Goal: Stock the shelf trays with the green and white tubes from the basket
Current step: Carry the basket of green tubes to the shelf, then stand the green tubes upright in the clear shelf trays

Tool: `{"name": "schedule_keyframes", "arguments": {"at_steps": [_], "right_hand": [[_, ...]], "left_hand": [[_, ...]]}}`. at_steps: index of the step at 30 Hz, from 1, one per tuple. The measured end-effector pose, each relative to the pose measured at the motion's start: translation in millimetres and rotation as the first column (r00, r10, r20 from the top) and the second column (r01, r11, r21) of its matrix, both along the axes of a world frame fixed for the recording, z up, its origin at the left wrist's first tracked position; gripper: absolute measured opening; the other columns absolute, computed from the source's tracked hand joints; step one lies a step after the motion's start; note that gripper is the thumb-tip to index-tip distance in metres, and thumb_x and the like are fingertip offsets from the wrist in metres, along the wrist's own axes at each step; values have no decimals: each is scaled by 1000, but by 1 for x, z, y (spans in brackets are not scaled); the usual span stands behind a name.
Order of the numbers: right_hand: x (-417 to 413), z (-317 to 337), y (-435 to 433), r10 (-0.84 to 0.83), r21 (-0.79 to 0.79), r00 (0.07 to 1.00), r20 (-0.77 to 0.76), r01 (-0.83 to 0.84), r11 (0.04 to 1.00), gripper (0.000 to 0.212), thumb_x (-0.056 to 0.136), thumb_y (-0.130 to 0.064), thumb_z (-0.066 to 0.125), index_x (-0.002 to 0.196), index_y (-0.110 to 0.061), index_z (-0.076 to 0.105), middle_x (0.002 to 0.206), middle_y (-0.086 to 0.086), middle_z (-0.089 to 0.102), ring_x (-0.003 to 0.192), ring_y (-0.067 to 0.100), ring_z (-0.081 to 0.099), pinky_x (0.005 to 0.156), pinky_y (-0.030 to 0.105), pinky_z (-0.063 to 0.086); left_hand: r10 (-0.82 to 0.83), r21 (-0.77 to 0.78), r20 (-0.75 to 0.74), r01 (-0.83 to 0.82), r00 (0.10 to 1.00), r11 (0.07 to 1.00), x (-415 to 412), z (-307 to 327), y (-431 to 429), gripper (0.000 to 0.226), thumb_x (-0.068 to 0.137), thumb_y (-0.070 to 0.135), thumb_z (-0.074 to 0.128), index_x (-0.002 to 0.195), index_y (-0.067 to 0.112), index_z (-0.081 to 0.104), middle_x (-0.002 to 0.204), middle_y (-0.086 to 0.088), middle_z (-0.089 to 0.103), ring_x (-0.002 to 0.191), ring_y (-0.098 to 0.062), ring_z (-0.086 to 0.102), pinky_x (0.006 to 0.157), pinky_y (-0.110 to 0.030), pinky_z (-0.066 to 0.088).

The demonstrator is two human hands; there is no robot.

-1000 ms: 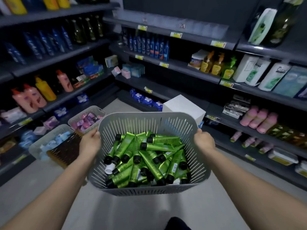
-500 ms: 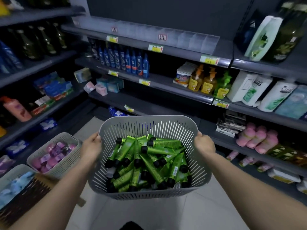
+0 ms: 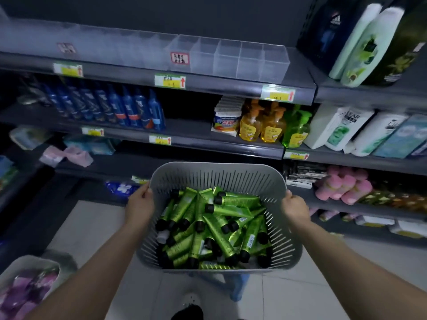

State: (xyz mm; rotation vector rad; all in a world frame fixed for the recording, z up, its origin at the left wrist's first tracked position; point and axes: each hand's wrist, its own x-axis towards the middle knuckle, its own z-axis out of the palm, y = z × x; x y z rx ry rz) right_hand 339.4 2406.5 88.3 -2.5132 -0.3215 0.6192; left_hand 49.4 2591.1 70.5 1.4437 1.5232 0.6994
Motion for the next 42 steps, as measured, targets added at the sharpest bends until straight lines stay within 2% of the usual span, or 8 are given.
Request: {"name": "schedule_keyframes", "arguments": {"at_steps": [5, 11, 19, 24, 30, 37, 39, 42], "right_hand": [[21, -14, 19, -132, -16, 991, -22, 131, 991, 54, 105, -35, 23, 124, 6, 52, 130, 30, 52, 120, 42, 50, 95, 40, 39], [46, -38, 29, -199, -44, 980, -33, 197, 979, 53, 105, -32, 24, 124, 7, 53, 130, 30, 52, 122, 43, 48, 98, 41, 37], [64, -67, 28, -224, -57, 972, -71, 220, 974, 51, 104, -32, 25, 123, 5, 55, 128, 30, 54, 119, 42, 50, 96, 42, 39], [72, -70, 33, -232, -60, 971, -63, 228, 972, 52, 105, -31, 25, 121, 8, 54, 128, 31, 54, 119, 43, 50, 96, 41, 38], [73, -74, 34, -231, -39, 972, -36, 230, 973, 52, 105, -31, 24, 121, 8, 53, 128, 31, 53, 119, 42, 49, 95, 40, 37], [75, -72, 36, -186, -97, 982, -30, 182, 979, 50, 104, -34, 24, 119, 5, 52, 126, 30, 55, 117, 43, 51, 94, 41, 38], [71, -71, 39, -167, -101, 986, 11, 167, 981, 47, 104, -33, 27, 119, 5, 49, 123, 30, 55, 115, 44, 51, 91, 42, 39], [58, -77, 44, -30, -115, 970, 242, 60, 992, 44, 98, -26, 46, 123, 9, 45, 123, 32, 51, 113, 46, 48, 94, 46, 36]], "left_hand": [[-121, -38, -3, 121, 993, 992, 44, -19, 51, 38, 102, 24, 38, 137, 19, 51, 137, -6, 53, 123, -27, 49, 104, -45, 41], [-184, -57, -8, 183, 983, 982, 88, -45, 75, 38, 103, 17, 36, 138, 14, 49, 136, -8, 54, 123, -25, 49, 96, -28, 37], [-190, -93, -54, 185, 980, 978, 119, -76, 89, 36, 101, 15, 41, 135, 16, 53, 133, -9, 56, 121, -26, 52, 96, -29, 38], [-187, -155, -47, 177, 981, 972, 127, -83, 99, 37, 101, 19, 40, 137, 21, 49, 134, -8, 56, 120, -27, 52, 104, -45, 42], [-221, -135, -12, 217, 975, 967, 137, -81, 105, 38, 102, 17, 38, 138, 18, 49, 133, -9, 57, 121, -30, 52, 106, -45, 41], [-444, -121, -259, 427, 858, 896, 139, -70, 106, 39, 100, 13, 38, 139, 19, 40, 123, -11, 58, 104, -30, 56, 80, -33, 42], [-481, -163, -339, 453, 809, 876, 143, -67, 104, 44, 97, 17, 46, 139, 16, 34, 124, -15, 56, 104, -34, 56, 80, -37, 45], [-458, -140, -521, 458, 720, 878, 148, -60, 97, 62, 90, 27, 57, 142, 10, 27, 134, -21, 44, 117, -39, 47, 93, -48, 44]]}}
